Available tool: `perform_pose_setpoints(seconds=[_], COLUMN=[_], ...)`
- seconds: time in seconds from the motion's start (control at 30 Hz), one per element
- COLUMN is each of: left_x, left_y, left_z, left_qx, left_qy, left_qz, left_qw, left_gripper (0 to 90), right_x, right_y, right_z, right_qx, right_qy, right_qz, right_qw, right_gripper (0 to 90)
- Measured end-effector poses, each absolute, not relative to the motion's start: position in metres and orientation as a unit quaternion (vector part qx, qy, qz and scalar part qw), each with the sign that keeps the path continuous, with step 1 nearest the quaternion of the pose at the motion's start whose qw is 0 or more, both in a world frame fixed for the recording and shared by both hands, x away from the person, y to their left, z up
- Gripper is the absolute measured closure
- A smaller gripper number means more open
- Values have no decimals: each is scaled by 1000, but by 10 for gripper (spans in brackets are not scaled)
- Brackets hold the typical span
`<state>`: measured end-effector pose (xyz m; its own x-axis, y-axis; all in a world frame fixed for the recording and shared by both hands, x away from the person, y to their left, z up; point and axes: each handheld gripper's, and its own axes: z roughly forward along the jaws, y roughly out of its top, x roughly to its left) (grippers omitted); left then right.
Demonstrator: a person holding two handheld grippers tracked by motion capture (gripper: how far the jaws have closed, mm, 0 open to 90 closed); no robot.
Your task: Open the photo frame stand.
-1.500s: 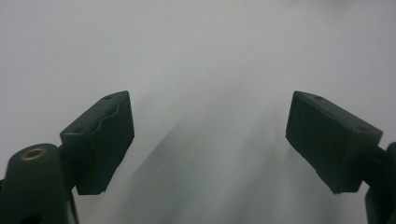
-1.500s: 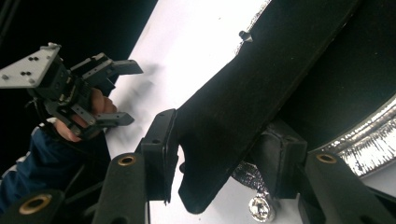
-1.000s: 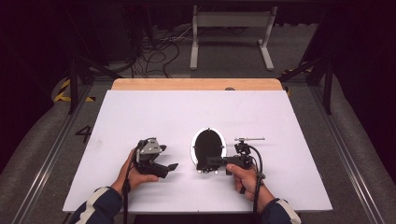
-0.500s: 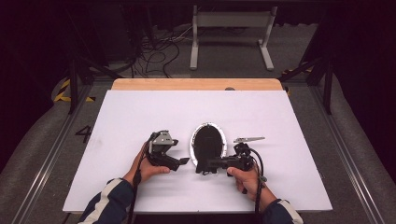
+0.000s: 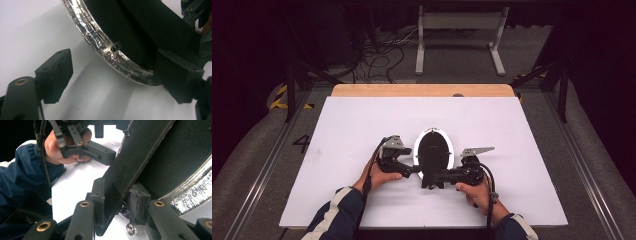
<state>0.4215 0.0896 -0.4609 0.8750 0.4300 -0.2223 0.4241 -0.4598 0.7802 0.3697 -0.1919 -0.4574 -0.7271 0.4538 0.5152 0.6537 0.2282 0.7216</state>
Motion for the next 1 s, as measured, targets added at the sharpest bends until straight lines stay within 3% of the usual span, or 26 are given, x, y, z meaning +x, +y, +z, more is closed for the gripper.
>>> perform_pose_setpoints(seconds=[0.47,0.67,0.87,1.0], left_x=[427,429,427,424], left_y=[90,92,93,95], left_z=[-462,-459,-456,-453], left_qx=[840,828,825,826], left_qy=[250,237,224,207], left_qz=[-38,-61,-63,-54], left_qw=[479,505,515,522], left_gripper=[246,408,459,568], right_x=[368,367,366,365], right_y=[-193,-192,-192,-194], right_z=[-457,-456,-456,-457], right_qx=[-334,-331,-331,-343], right_qy=[-786,-789,-792,-791], right_qz=[-513,-510,-507,-500], right_qw=[87,82,80,82], right_gripper=[698,697,698,706])
